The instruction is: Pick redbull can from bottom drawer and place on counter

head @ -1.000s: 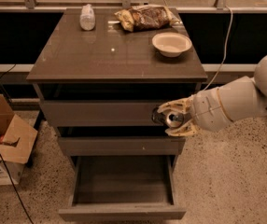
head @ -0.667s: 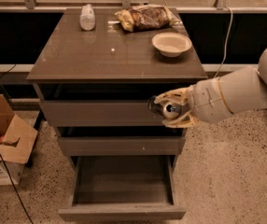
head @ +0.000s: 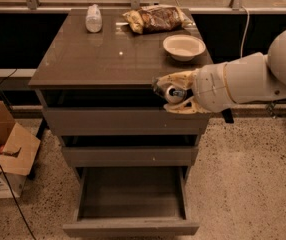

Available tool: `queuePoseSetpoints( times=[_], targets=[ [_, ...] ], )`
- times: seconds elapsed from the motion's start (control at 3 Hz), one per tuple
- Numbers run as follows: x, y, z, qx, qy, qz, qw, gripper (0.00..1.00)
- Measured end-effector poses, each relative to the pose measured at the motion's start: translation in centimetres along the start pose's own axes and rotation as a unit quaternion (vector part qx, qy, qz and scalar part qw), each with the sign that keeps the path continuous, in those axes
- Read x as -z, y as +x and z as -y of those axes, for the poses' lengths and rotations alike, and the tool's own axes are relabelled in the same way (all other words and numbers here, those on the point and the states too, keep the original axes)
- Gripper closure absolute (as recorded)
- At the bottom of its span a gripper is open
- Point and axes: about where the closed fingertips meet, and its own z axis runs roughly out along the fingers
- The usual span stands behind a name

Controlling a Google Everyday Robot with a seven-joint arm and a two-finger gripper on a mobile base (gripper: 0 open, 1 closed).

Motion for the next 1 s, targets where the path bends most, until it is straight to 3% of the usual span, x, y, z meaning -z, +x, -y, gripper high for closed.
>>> queuePoseSetpoints(
  times=[0.33, 1.0],
  targets=[
    [-0.7, 0.9, 2.6, -0.007, 0.029, -0.001, 0.9995, 1.00],
    [-3.6, 3.0, 7.0, -0.039, 0.064, 0.024, 0.9969, 1.00]
  ],
)
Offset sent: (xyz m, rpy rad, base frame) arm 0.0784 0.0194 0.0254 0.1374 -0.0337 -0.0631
